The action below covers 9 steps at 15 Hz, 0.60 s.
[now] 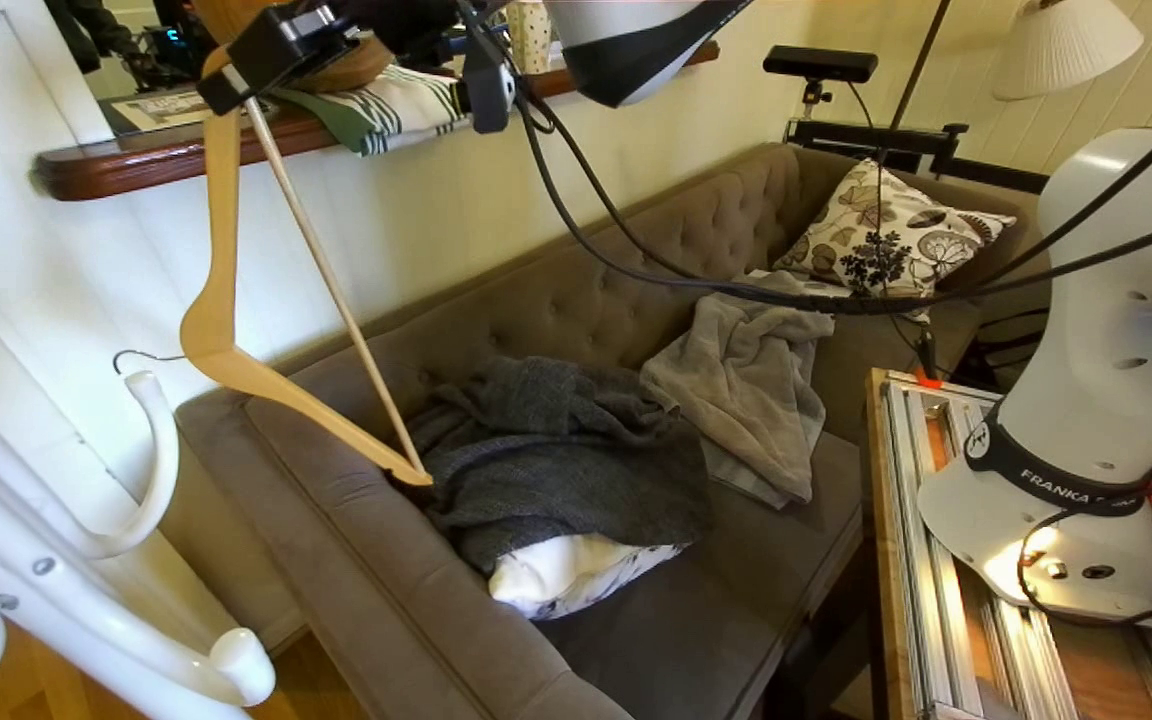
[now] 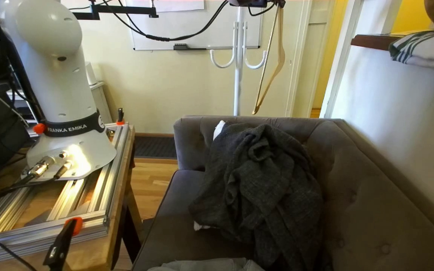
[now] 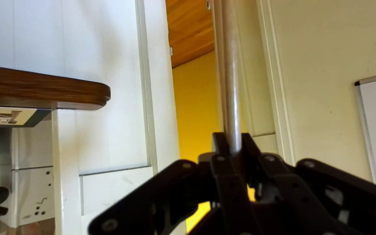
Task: Pick up the hang wire from the sofa and put it on the stand
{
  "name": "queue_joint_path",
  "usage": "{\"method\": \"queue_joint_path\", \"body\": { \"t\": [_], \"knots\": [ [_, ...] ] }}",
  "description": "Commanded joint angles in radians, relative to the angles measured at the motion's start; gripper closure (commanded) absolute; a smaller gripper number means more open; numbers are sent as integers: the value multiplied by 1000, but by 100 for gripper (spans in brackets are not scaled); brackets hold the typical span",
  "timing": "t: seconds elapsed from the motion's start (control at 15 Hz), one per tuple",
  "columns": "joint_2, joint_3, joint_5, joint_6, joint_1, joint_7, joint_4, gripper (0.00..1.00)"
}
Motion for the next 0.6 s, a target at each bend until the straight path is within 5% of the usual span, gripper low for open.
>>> {"method": "queue_joint_path", "body": {
  "t": [0.0, 0.53],
  "knots": [
    [71, 8, -50, 36, -7, 49, 112, 96],
    [218, 52, -38, 136, -13, 72, 251, 96]
  ]
}}
